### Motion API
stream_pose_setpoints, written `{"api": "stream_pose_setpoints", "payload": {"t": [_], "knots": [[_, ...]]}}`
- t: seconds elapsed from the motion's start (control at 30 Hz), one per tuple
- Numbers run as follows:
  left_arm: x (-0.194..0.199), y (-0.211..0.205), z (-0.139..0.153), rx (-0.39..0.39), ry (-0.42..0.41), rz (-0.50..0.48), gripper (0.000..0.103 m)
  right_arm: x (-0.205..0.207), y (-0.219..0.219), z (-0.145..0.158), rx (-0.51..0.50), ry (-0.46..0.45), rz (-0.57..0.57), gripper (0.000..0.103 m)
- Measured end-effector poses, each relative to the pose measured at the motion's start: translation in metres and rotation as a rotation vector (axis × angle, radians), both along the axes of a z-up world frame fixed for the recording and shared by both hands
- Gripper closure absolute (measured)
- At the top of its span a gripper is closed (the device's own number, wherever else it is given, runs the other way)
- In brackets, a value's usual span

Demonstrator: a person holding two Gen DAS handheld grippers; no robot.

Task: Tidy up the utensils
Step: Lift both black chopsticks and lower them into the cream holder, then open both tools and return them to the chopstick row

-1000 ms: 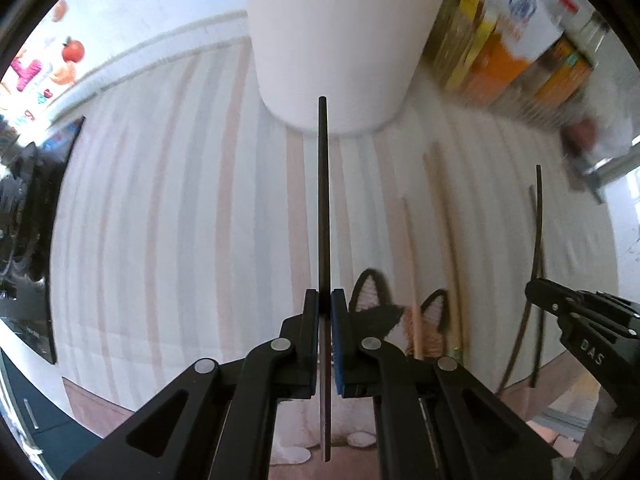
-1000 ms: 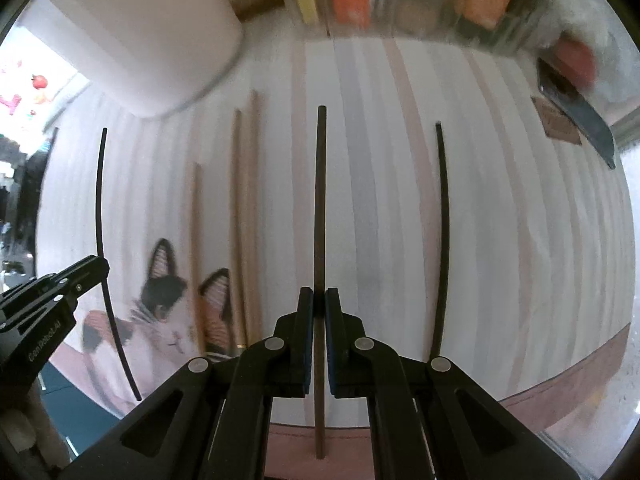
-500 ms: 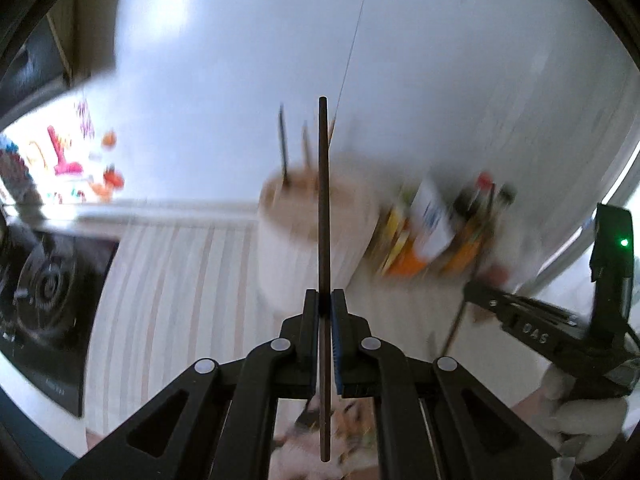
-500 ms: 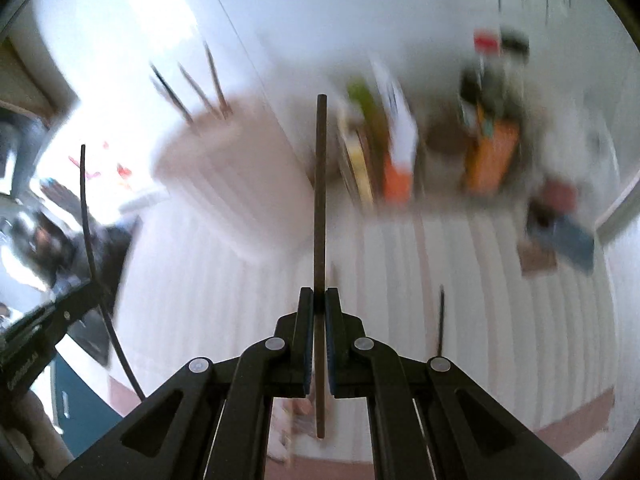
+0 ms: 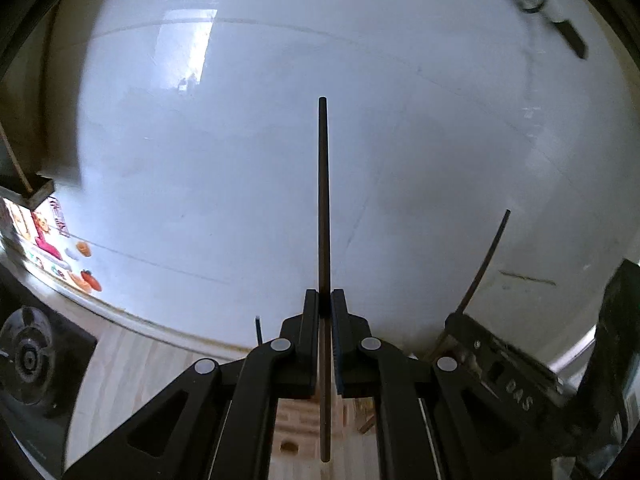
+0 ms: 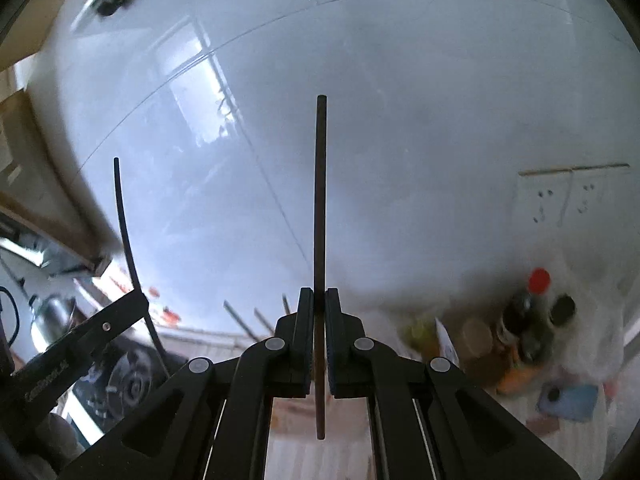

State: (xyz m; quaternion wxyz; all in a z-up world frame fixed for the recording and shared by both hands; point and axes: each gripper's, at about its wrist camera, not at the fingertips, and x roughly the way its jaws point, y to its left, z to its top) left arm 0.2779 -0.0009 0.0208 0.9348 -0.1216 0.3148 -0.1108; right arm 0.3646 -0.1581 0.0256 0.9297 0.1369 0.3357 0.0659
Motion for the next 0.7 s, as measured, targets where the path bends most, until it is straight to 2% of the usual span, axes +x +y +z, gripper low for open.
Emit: {"api": "stream_pose_setpoints", "payload": {"t": [0.23, 0.33, 0.7], "knots": [[0.039, -0.008, -0.034, 0.017, -0.001, 0.034, 0.100, 0.048, 0.002, -0.022, 0.046, -0.022, -0.018, 0.097], [0.049, -0.009, -0.050, 0.021, 0.024, 0.033, 0.100, 0.058, 0.005, -0.031, 0.055, -0.031, -0.023, 0.097], [0.061, -0.008, -0.082, 0.074, 0.057, 0.009, 0.099, 0.059, 0.029, -0.063, 0.033, -0.011, 0.011, 0.097]]}}
